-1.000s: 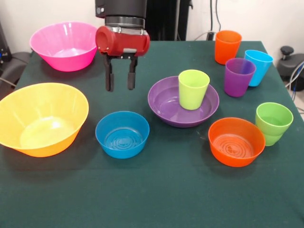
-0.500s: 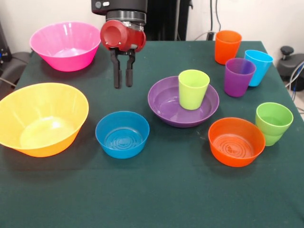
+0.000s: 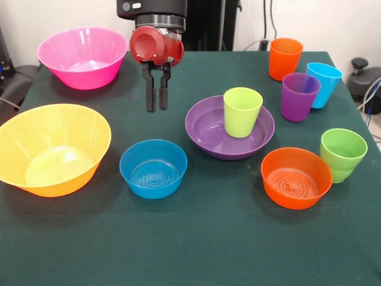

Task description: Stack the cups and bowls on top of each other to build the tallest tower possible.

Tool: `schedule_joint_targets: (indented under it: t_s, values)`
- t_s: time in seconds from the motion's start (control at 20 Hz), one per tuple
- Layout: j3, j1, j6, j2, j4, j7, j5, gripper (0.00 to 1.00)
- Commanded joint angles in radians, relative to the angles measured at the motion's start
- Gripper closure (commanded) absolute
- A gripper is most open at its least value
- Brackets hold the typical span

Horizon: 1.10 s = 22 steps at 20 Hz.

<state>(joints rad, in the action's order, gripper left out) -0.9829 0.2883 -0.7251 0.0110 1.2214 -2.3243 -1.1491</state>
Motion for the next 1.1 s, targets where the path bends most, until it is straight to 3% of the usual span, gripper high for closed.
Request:
schedule_joint_targets:
  t_s: [0.05, 0.2, 0.5, 0.75, 0.95, 1.1]
  values:
    - [0.147, 0.027, 0.098, -0.111, -0.058, 0.021, -0.044, 0.0]
    - [0.14, 0.035, 0.064, -0.127, -0.077, -0.01, -0.091, 0.0]
    - [0.094, 0.069, 0.084, -0.206, -0.119, -0.125, -0.184, 0.0]
    - [0.081, 0.085, 0.097, -0.248, -0.137, -0.161, -0.223, 0.0]
    - [0.084, 0.071, 0.13, -0.24, -0.127, -0.075, -0.194, 0.0]
    - [0.124, 0.039, 0.136, -0.191, -0.102, 0.091, -0.118, 0.0]
